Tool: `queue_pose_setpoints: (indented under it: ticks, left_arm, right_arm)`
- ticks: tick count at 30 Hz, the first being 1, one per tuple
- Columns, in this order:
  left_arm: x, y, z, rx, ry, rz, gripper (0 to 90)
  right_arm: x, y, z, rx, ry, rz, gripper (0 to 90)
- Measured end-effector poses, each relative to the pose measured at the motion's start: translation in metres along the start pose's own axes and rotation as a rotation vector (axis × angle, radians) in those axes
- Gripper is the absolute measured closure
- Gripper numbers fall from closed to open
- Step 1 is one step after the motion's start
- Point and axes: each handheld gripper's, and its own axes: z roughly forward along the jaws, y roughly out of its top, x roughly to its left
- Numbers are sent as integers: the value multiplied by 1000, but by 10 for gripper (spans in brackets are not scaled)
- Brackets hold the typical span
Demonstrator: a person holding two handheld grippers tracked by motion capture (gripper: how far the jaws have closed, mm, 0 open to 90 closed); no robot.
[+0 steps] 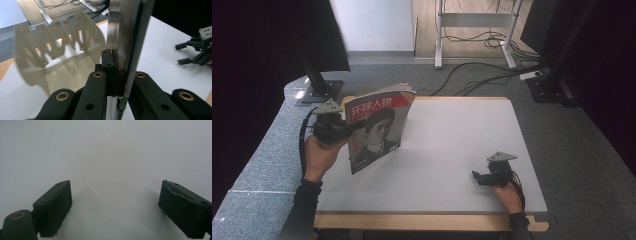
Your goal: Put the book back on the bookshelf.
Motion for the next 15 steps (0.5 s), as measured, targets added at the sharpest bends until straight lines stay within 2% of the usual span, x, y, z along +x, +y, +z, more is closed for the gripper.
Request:
queue_pose_setpoints:
  ticks: [5,15]
  left_arm:
    - [12,-3,-11,-4,38,-13,872]
    - [40,-11,-18,-15,113,-84,872]
  right_arm:
    - [0,0,0,0,0,0,107]
    - [0,0,0,-2,-1,1,106]
